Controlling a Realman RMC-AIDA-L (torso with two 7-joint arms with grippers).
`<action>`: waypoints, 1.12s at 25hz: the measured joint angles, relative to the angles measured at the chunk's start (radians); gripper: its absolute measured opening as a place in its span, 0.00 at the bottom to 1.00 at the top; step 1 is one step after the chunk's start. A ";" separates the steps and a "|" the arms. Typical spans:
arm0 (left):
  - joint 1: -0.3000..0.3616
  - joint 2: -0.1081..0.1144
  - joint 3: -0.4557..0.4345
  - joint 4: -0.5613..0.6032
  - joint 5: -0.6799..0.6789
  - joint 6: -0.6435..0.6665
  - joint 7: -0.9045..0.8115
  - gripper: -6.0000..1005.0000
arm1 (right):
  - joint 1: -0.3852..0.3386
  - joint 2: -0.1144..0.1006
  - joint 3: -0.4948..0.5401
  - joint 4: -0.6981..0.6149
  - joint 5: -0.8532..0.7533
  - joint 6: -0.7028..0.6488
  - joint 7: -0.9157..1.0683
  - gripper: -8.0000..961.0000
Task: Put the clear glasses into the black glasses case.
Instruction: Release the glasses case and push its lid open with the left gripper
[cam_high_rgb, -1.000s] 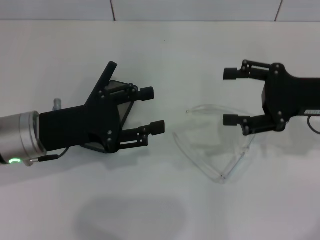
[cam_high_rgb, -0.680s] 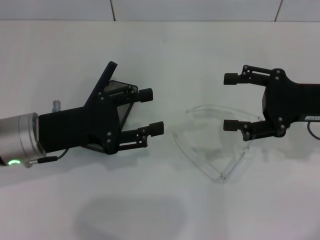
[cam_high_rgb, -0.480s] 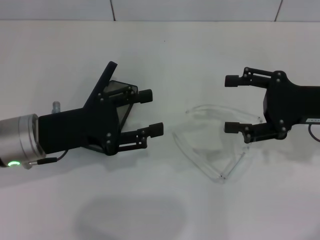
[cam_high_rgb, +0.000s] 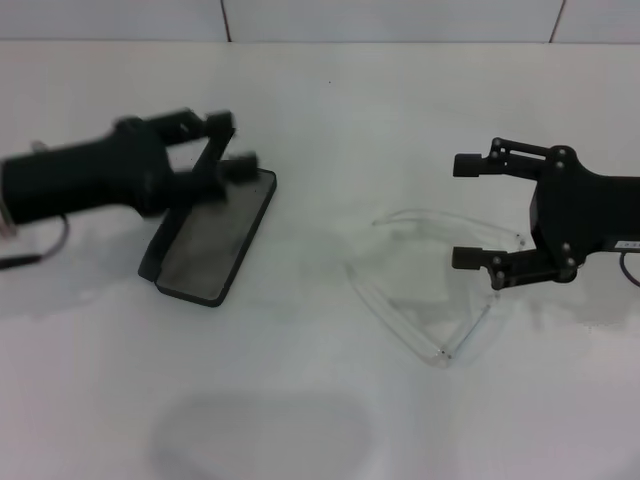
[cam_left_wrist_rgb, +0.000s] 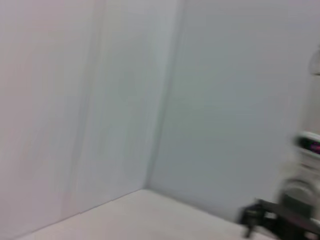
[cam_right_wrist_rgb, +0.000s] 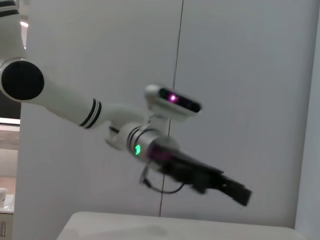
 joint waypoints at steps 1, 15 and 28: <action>0.000 0.003 -0.019 0.035 0.028 -0.029 -0.070 0.73 | -0.001 0.000 0.000 0.001 0.000 0.000 -0.001 0.92; -0.063 -0.040 -0.046 0.125 0.396 -0.286 -0.383 0.71 | 0.001 0.003 -0.004 0.000 -0.001 0.017 -0.010 0.92; -0.071 -0.068 -0.044 0.130 0.474 -0.390 -0.390 0.70 | 0.002 0.003 -0.005 0.007 -0.001 0.020 -0.011 0.92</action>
